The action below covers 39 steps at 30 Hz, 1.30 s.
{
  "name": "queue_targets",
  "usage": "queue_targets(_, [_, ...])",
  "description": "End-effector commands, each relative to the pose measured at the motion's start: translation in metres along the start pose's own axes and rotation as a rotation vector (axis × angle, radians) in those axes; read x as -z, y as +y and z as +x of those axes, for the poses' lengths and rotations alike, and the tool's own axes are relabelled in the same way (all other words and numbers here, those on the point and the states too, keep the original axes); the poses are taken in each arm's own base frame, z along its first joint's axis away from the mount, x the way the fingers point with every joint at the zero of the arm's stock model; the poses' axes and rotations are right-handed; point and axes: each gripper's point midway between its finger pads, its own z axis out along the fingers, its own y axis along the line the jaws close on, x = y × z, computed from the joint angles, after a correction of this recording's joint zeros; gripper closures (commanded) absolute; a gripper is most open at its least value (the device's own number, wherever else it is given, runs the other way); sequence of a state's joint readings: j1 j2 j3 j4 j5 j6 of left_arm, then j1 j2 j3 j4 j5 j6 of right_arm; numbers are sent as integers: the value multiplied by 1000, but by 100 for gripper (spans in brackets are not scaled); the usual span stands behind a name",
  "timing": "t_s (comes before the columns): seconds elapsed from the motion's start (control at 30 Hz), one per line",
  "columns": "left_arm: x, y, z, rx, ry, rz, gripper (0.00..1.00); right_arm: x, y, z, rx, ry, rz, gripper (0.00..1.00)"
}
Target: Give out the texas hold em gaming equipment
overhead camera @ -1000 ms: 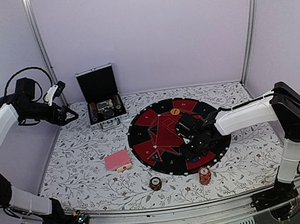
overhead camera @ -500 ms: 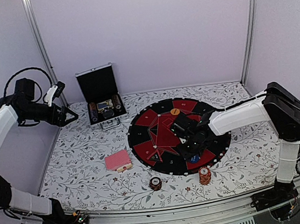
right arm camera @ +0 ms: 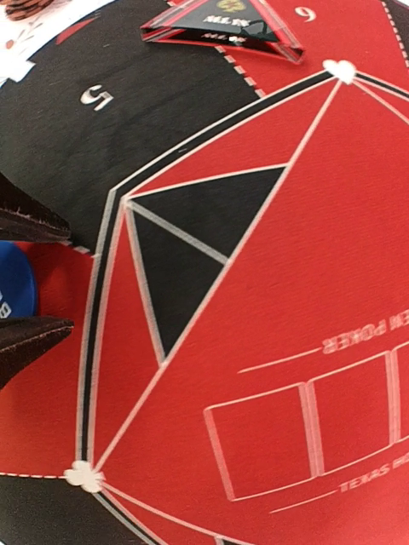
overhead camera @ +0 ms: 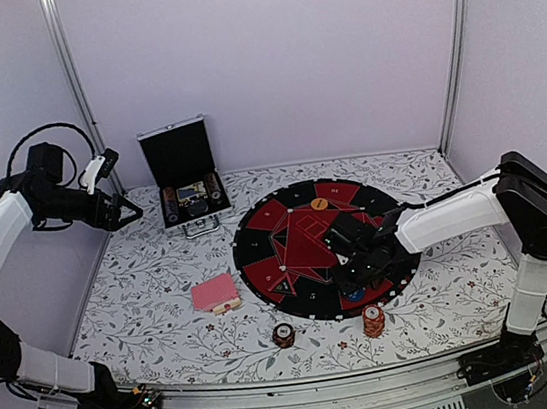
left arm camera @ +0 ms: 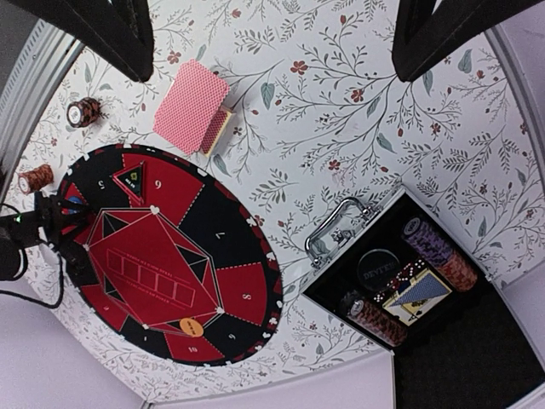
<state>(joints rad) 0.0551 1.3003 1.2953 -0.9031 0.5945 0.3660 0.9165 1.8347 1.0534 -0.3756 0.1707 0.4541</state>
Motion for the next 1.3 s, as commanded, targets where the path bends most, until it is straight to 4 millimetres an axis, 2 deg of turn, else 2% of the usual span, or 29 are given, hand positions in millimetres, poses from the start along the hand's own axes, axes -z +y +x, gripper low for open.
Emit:
queue_targets(0.0, [9, -2, -9, -9, -26, -2, 0, 4, -12, 38, -16, 112, 13, 68])
queue_targets(0.13, [9, -3, -10, -9, -31, 0, 0, 11, -12, 39, -22, 108, 6, 68])
queue_targets(0.23, [9, -3, -10, -8, -29, 2, 0, 21, -11, 27, -21, 81, 4, 68])
queue_targets(0.3, [9, -3, -10, -7, -30, 3, 0, 31, -8, 13, -20, 52, 8, 60])
queue_targets(0.4, [9, -3, -10, -5, -30, 2, 0, 50, -4, -9, -18, 16, 8, 42])
queue_targets(0.43, [9, -3, -10, -5, -31, 1, 0, 57, -3, -14, -21, 7, 4, 34])
queue_targets(0.53, [10, -3, -10, -10, -32, 0, 0, 78, -2, -21, -37, -8, -11, 23])
queue_targets(0.63, [11, -4, -10, -11, -32, 0, 0, 97, -3, -15, -49, 8, -30, 18])
queue_targets(0.87, [10, -6, -9, -8, -34, 11, 0, 125, -2, 24, -15, 102, -13, 7])
queue_targets(1.07, [10, -7, -10, -6, -38, 18, 0, 127, 6, 45, 2, 157, -10, 5])
queue_targets(1.27, [12, -7, -11, -9, -43, 15, 0, 114, 13, 59, 16, 197, -13, 6])
